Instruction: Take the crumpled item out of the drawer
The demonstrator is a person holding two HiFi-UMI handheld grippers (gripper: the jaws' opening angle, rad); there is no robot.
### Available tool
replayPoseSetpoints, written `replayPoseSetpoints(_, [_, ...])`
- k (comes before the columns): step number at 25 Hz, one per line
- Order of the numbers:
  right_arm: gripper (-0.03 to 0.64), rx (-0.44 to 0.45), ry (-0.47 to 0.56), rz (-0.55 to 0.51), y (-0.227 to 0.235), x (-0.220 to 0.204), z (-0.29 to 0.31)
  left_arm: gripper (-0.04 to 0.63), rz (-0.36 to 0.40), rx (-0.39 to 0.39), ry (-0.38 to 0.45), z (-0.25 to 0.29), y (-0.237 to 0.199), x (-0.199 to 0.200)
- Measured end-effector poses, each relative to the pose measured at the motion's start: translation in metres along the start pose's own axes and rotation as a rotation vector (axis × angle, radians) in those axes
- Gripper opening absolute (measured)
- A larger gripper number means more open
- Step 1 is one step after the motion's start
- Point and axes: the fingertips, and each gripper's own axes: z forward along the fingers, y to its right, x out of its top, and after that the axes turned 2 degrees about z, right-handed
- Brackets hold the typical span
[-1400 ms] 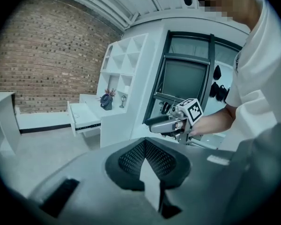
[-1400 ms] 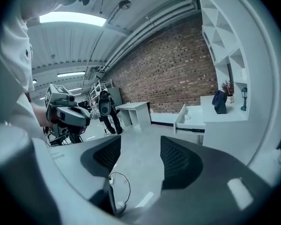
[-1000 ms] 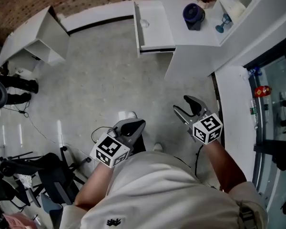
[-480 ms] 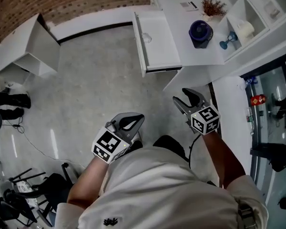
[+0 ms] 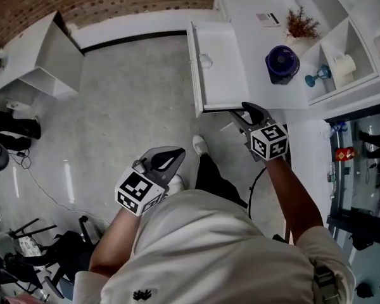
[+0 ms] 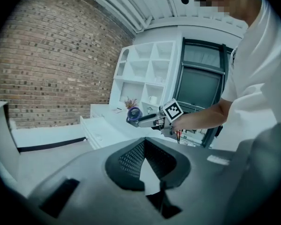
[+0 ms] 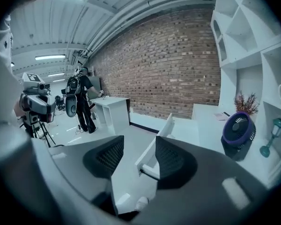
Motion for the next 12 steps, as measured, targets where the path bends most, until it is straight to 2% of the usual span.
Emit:
replayPoseSetpoints(8, [0.229,0.081,-0.080,-0.016,0.089,0.019,0.119,0.005,-0.055,0.139,-0.007,0.053,-0.085,0.046])
replayPoseSetpoints(12, [0.232,0.111,-0.141,-0.020,0.127,0.012,0.179,0.005,-0.083,0.188,-0.014,0.085,-0.117,0.063])
